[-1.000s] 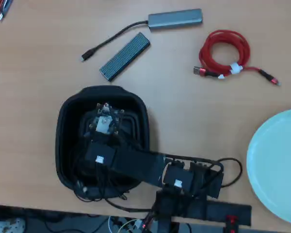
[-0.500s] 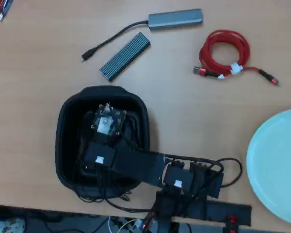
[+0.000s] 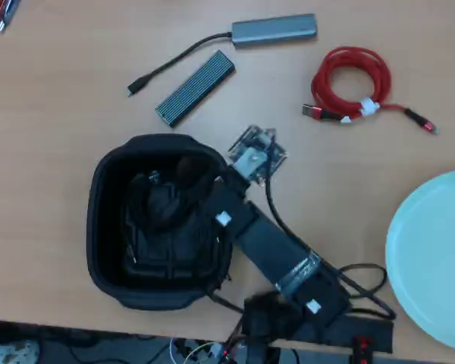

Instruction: Put a black charging cable in a black bowl and put a red charging cable in a green bowl

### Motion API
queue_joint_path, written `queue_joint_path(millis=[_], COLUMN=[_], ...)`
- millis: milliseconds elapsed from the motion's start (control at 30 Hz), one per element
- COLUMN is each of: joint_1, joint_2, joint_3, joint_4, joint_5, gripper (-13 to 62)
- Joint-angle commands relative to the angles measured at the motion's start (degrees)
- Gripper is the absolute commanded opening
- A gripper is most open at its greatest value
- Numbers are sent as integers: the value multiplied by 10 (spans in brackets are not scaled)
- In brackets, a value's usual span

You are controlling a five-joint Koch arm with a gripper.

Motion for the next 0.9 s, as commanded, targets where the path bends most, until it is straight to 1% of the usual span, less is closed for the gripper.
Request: queue_joint_path(millis=[0, 67, 133, 267, 433, 533, 633, 867], joint_1=[96, 174, 221, 244, 276, 283, 307, 381], joint_2=[14, 1, -64, -195, -300, -334, -362, -371], joint_3=[-4, 17, 32, 17, -29, -89, -140, -181], joint_4=[23, 17, -15, -86, -147, -144, -141, -140], joint_5=[-2, -2, -2, -2, 0, -1, -34, -54], gripper=[413, 413, 412, 417, 419, 413, 417, 418])
